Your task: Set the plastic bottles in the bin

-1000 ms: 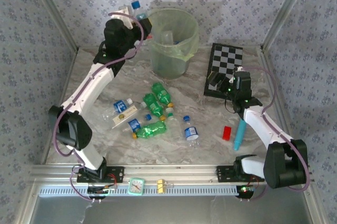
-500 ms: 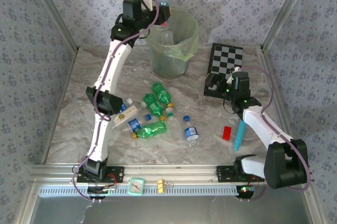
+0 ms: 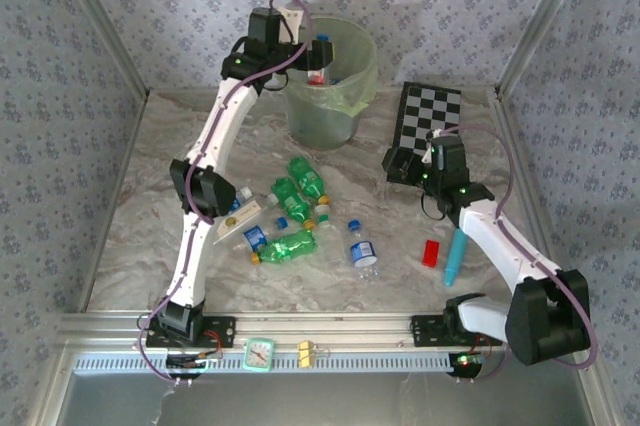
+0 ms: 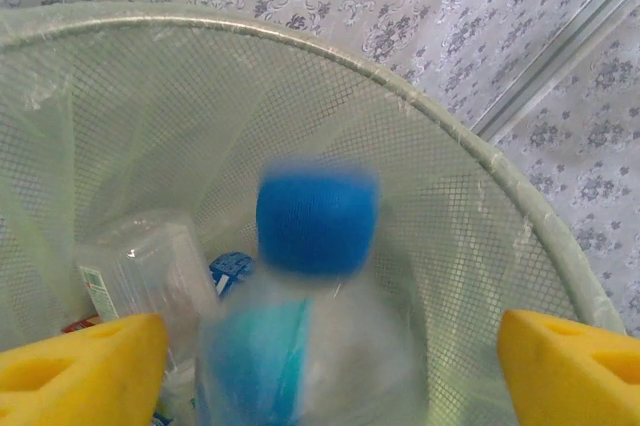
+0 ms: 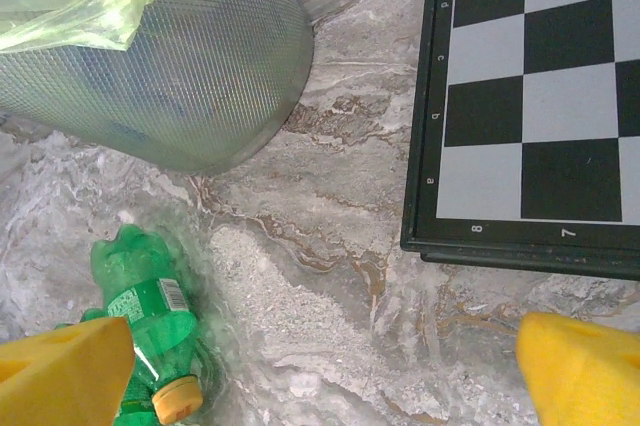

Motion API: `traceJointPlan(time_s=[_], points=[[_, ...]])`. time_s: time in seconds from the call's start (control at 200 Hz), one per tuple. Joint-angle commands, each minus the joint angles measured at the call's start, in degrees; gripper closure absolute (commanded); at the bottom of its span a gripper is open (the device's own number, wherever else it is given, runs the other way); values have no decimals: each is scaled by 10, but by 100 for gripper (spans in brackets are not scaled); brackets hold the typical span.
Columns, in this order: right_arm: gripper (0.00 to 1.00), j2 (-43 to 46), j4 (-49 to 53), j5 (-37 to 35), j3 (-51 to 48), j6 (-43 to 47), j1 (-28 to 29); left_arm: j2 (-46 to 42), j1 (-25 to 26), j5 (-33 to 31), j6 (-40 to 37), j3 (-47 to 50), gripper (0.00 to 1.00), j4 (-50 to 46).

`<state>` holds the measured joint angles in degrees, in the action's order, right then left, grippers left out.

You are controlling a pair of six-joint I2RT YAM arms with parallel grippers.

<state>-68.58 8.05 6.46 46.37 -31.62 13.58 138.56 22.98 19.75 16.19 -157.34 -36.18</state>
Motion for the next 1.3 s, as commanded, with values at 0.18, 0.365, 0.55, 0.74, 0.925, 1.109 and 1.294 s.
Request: traceJointPlan(time_s=[0.18, 0.365, 0.55, 0.74, 0.925, 1.109, 1.294], points=[[0, 2, 75, -54, 39, 30, 31, -56, 24, -10, -28, -10, 0, 7], [0, 8, 89, -34, 43, 46, 56, -110, 56, -38, -71, 9, 0, -21], [0, 31, 104, -35, 34, 47, 91, -221, 88, -58, -90, 165, 0, 12], [0, 68, 116, -67, 9, 35, 129, -416, 111, -83, -85, 504, 0, 185], [0, 83, 117, -74, -14, 26, 169, -586, 112, -140, -30, 782, 0, 329], [0, 63, 138, -54, -10, 33, 195, -692, 112, -226, 23, 965, 0, 364], [1, 16, 203, -20, 13, 42, 214, -754, 111, -279, 89, 1116, 0, 427]])
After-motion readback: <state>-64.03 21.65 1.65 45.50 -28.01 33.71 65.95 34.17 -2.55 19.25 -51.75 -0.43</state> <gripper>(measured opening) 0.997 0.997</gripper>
